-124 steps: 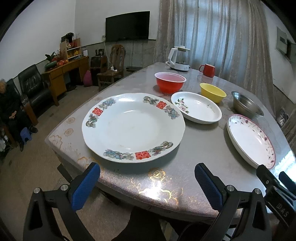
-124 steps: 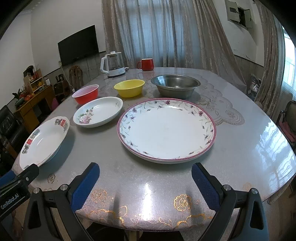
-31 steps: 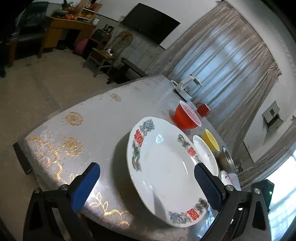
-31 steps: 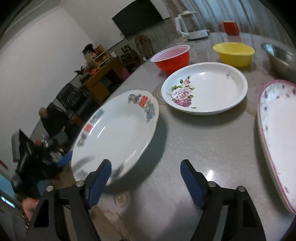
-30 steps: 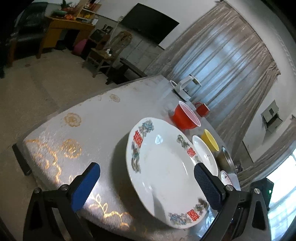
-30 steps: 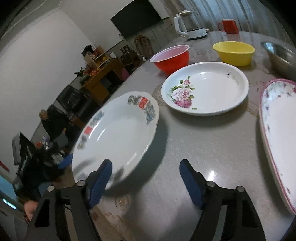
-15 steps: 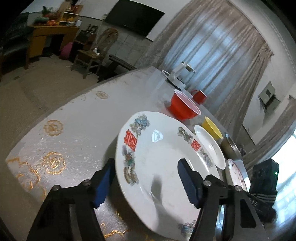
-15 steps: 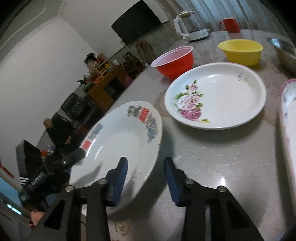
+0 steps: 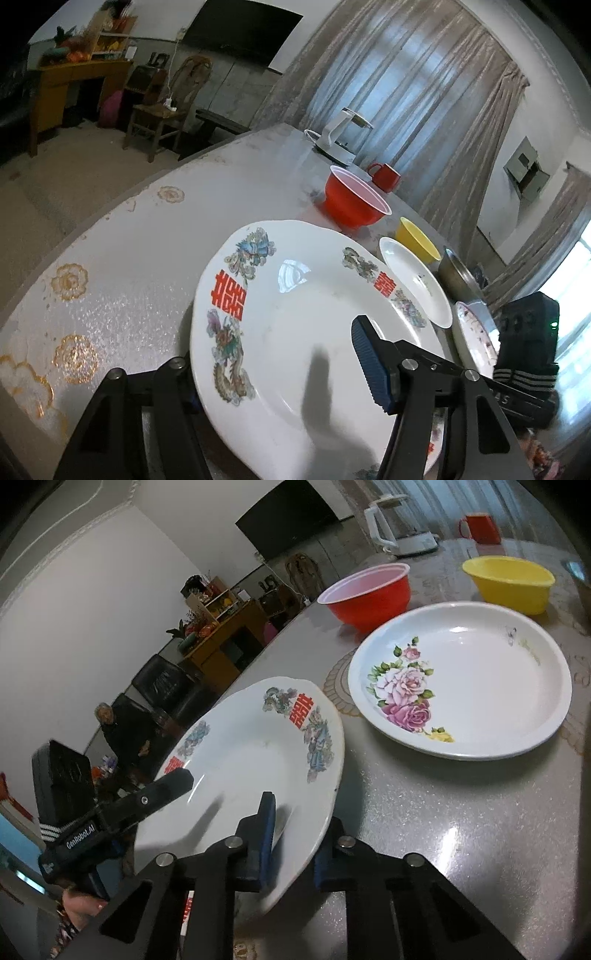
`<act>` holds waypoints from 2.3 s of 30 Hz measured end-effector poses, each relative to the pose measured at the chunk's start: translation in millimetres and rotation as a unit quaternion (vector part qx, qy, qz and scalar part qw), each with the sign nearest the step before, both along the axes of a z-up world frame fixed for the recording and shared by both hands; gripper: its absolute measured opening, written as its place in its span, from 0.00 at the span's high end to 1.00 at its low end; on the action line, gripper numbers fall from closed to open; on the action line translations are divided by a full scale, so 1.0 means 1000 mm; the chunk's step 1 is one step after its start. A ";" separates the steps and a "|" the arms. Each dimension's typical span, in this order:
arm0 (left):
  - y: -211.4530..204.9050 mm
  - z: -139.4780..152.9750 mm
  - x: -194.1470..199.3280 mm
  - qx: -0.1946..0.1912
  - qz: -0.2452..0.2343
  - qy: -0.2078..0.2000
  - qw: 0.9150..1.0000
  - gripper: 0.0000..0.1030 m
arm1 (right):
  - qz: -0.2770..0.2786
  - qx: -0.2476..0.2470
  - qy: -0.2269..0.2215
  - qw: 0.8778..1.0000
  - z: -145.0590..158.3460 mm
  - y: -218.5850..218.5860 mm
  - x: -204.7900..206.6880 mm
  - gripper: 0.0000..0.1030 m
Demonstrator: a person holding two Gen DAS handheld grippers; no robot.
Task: Organize plates and bowls
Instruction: 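Close both grippers on the red-print plate rim and lift it, then carry the red-print plate with both grippers over the pink-rimmed floral plate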
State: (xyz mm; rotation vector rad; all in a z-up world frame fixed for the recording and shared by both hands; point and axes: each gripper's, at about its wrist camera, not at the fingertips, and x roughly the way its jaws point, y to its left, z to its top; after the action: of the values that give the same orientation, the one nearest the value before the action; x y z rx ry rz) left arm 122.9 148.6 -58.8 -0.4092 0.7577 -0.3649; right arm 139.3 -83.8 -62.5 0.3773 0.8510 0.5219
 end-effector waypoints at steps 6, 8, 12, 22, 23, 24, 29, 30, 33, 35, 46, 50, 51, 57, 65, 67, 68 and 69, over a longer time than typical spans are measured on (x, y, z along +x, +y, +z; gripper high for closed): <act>-0.018 0.000 -0.006 0.082 -0.007 -0.039 0.996 0.37 | 0.002 -0.007 -0.008 1.000 -0.001 0.003 -0.002 0.84; -0.025 -0.002 -0.009 0.120 -0.012 -0.054 0.991 0.37 | 0.002 -0.005 -0.007 1.000 0.000 0.001 -0.004 0.84; -0.033 -0.006 -0.014 0.159 -0.017 -0.074 0.984 0.37 | 0.002 -0.009 -0.011 1.000 -0.001 0.003 -0.005 0.83; -0.020 -0.005 -0.018 0.115 0.006 -0.067 0.991 0.58 | 0.000 -0.016 -0.016 1.000 0.000 0.004 -0.011 0.82; -0.018 -0.005 -0.017 0.107 0.012 -0.064 0.992 0.65 | 0.000 -0.016 -0.016 1.000 0.000 0.004 -0.012 0.82; -0.015 -0.005 -0.017 0.100 0.016 -0.060 0.993 0.68 | -0.001 -0.016 -0.016 1.000 0.000 0.003 -0.012 0.82; -0.013 -0.006 -0.017 0.089 0.019 -0.056 0.994 0.72 | -0.001 -0.016 -0.017 1.000 0.001 0.004 -0.013 0.82; -0.013 -0.006 -0.017 0.089 0.019 -0.056 0.994 0.72 | -0.001 -0.016 -0.017 1.000 0.001 0.004 -0.013 0.82; -0.017 -0.006 -0.022 0.091 0.023 -0.059 0.994 0.72 | -0.003 -0.019 -0.019 1.000 0.002 0.004 -0.013 0.82; -0.020 -0.007 -0.027 0.093 0.027 -0.062 0.993 0.71 | -0.004 -0.023 -0.021 1.000 0.002 0.004 -0.013 0.82; -0.038 -0.005 -0.044 0.099 0.029 -0.062 0.993 0.70 | -0.002 -0.035 -0.022 0.999 0.004 -0.005 -0.021 0.82; -0.059 -0.001 -0.051 0.101 0.006 -0.069 0.992 0.70 | -0.019 -0.031 -0.016 0.999 0.007 -0.023 -0.035 0.82; -0.063 -0.001 -0.053 0.097 0.001 -0.070 0.993 0.70 | -0.023 -0.033 -0.018 0.999 0.009 -0.028 -0.039 0.82; -0.095 0.016 -0.063 0.094 -0.032 -0.091 0.991 0.70 | -0.053 -0.044 -0.038 0.997 0.024 -0.058 -0.063 0.82; -0.142 0.041 -0.066 0.088 -0.084 -0.117 0.986 0.70 | -0.107 -0.044 -0.058 0.992 0.050 -0.104 -0.089 0.82; -0.157 0.046 -0.063 0.086 -0.099 -0.120 0.984 0.70 | -0.120 -0.046 -0.059 0.990 0.054 -0.115 -0.095 0.82; -0.165 0.048 -0.063 0.086 -0.105 -0.122 0.983 0.70 | -0.127 -0.047 -0.060 0.989 0.056 -0.121 -0.097 0.82; -0.173 0.050 -0.063 0.089 -0.112 -0.124 0.982 0.70 | -0.136 -0.046 -0.060 0.988 0.057 -0.130 -0.099 0.82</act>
State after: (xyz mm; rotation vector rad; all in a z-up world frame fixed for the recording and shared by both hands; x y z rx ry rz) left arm 60.0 -24.3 -9.1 -0.1064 0.5880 -0.5442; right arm 40.2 -213.8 -5.0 0.3666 0.6902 0.2480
